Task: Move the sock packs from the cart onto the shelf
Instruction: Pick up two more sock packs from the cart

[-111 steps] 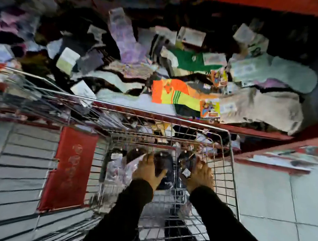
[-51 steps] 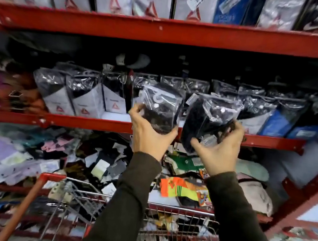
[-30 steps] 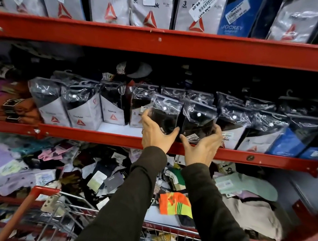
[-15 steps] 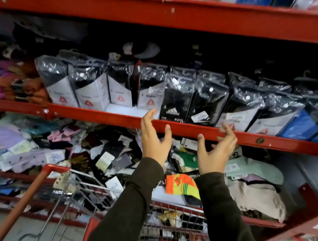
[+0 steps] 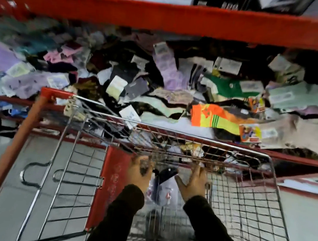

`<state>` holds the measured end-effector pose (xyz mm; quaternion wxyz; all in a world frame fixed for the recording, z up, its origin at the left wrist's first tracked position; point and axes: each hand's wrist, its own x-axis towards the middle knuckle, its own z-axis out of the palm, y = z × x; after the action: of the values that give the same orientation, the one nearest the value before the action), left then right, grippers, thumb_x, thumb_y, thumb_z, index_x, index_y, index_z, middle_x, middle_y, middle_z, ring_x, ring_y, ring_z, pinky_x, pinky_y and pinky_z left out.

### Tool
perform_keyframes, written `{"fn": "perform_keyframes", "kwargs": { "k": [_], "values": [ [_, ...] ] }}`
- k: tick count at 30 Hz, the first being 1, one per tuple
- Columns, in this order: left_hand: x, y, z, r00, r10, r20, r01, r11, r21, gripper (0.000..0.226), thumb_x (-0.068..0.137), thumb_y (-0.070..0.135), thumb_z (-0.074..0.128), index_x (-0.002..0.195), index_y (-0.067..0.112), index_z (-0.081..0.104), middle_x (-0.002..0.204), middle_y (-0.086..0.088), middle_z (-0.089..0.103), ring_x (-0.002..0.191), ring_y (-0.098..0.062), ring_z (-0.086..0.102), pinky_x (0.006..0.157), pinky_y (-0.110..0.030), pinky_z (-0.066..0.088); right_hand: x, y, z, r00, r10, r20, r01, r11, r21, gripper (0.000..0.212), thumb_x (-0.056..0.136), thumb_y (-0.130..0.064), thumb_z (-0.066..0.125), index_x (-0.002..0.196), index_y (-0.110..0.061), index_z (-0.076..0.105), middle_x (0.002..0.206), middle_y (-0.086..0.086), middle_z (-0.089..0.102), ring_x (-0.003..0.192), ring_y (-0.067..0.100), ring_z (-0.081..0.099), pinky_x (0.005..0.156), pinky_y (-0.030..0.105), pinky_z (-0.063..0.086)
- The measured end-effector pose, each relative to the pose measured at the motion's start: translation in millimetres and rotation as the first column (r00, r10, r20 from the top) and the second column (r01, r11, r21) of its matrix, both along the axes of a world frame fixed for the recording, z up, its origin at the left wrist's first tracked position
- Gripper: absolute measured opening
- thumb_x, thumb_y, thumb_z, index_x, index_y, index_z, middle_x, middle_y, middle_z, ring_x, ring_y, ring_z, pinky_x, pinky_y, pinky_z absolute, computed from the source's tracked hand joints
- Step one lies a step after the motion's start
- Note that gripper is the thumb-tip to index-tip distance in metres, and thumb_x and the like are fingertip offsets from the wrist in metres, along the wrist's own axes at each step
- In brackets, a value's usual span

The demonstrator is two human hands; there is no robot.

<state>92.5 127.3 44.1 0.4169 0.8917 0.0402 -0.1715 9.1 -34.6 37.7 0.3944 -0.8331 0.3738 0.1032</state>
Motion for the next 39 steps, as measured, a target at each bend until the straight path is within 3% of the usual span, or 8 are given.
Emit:
{"fn": "perform_keyframes", "kwargs": {
  "k": [4,7,10,14,17,23,31,39],
  "values": [
    [-11.0,8.8,-64.9,0.951,-0.083,-0.298,0.130,0.981,0.143,0.040,0.094,0.010,0.061,0.133,0.002,0.057,0.129,-0.020,0.061,0.117,-0.034,0.060,0.101,-0.040,0.046,3.3,21.4,-65.2,0.902,0.162,-0.400,-0.175,0.985,0.004,0.105,0.087,-0.063,0.059,0.156,-0.003,0.007,0.161,0.023,0.013,0.150,0.037,0.018,0.119,0.040,0.025],
    [-17.8,13.5,-97.0,0.908,-0.103,-0.406,0.236,0.927,0.292,0.059,0.095,0.027,0.063,0.146,0.007,0.042,0.147,-0.018,0.044,0.134,-0.033,0.047,0.110,-0.036,0.037,10.1,36.7,-104.0,0.843,0.204,-0.497,-0.243,0.970,-0.014,0.113,0.082,-0.070,0.060,0.156,-0.002,0.007,0.160,0.021,0.017,0.149,0.036,0.021,0.119,0.039,0.024],
    [-22.5,14.0,-122.4,0.890,-0.081,-0.449,0.273,0.884,0.381,0.075,0.092,0.034,0.065,0.151,0.006,0.028,0.150,-0.019,0.035,0.134,-0.037,0.040,0.108,-0.038,0.036,14.4,47.3,-129.0,0.798,0.235,-0.555,-0.315,0.948,-0.052,0.119,0.079,-0.073,0.060,0.154,0.002,0.006,0.159,0.021,0.018,0.148,0.036,0.022,0.121,0.040,0.022],
    [-24.3,10.9,-140.5,0.911,-0.071,-0.406,0.257,0.868,0.424,0.083,0.087,0.042,0.067,0.150,0.005,0.026,0.146,-0.018,0.034,0.132,-0.038,0.039,0.106,-0.044,0.041,11.1,55.0,-137.1,0.885,0.082,-0.458,-0.167,0.975,-0.148,0.131,0.064,-0.081,0.065,0.151,0.002,0.012,0.151,0.019,0.031,0.140,0.035,0.036,0.112,0.040,0.037],
    [-19.6,7.5,-147.0,0.921,-0.035,-0.388,0.227,0.858,0.462,0.086,0.082,0.047,0.072,0.144,0.003,0.031,0.143,-0.017,0.037,0.132,-0.037,0.039,0.105,-0.046,0.044,10.0,53.2,-140.8,0.897,0.083,-0.433,-0.135,0.987,-0.091,0.140,0.062,-0.079,0.069,0.152,0.005,0.002,0.155,0.020,0.024,0.145,0.034,0.029,0.117,0.038,0.031],
    [-12.9,-7.4,-155.7,0.921,0.027,-0.389,0.211,0.804,0.556,0.090,0.069,0.052,0.076,0.133,0.004,0.033,0.136,-0.015,0.040,0.125,-0.036,0.044,0.095,-0.045,0.050,5.9,45.1,-136.5,0.880,0.116,-0.460,-0.176,0.980,-0.089,0.130,0.063,-0.079,0.068,0.150,0.001,0.014,0.148,0.017,0.028,0.139,0.032,0.034,0.113,0.038,0.037],
    [-10.2,-16.1,-174.9,0.918,0.067,-0.390,0.240,0.689,0.684,0.122,0.042,0.071,0.085,0.127,0.006,0.026,0.128,-0.008,0.037,0.119,-0.028,0.048,0.084,-0.038,0.053,0.8,38.5,-137.6,0.910,0.064,-0.409,-0.103,0.992,-0.074,0.124,0.066,-0.073,0.072,0.150,0.000,0.016,0.150,0.016,0.027,0.140,0.032,0.031,0.114,0.039,0.035],
    [-11.8,-13.0,-162.3,0.940,0.009,-0.340,0.240,0.693,0.680,0.112,0.050,0.072,0.080,0.122,0.007,0.023,0.126,-0.007,0.037,0.114,-0.027,0.052,0.079,-0.036,0.051,-4.7,32.5,-138.1,0.910,0.064,-0.410,-0.113,0.989,-0.098,0.121,0.067,-0.065,0.077,0.150,-0.002,0.016,0.153,0.016,0.026,0.141,0.033,0.033,0.115,0.038,0.034]
  ]
}}
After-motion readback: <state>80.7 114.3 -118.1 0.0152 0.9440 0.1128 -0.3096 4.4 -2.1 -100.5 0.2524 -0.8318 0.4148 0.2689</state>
